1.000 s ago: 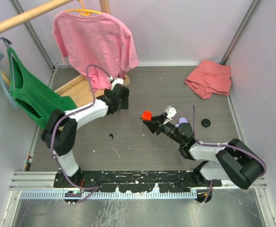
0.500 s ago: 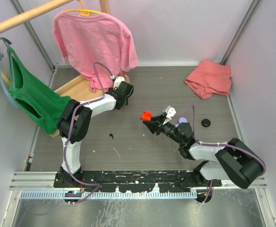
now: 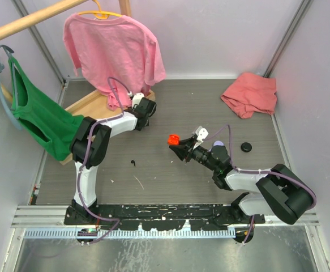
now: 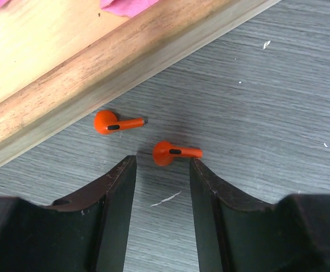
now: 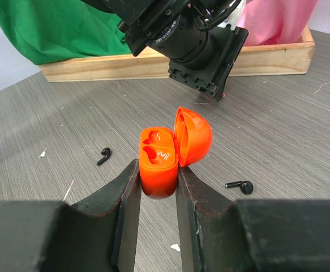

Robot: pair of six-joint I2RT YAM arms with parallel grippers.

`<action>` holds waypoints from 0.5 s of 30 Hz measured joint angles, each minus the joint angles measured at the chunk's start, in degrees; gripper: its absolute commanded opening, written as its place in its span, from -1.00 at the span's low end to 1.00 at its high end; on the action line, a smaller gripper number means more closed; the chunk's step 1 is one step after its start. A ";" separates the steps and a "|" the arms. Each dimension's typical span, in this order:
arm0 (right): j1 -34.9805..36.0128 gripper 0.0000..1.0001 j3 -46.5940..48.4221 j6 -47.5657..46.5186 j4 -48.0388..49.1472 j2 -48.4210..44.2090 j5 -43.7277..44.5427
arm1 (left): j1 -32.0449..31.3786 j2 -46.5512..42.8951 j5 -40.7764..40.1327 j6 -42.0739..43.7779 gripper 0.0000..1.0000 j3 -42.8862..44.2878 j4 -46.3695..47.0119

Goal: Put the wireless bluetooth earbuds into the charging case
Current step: Adjust the earbud at the center of the board.

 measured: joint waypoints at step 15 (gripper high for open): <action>-0.02 -0.98 0.39 0.02 -0.17 0.37 -0.79 | 1.79 -2.36 4.87 -4.17 0.05 -3.91 3.91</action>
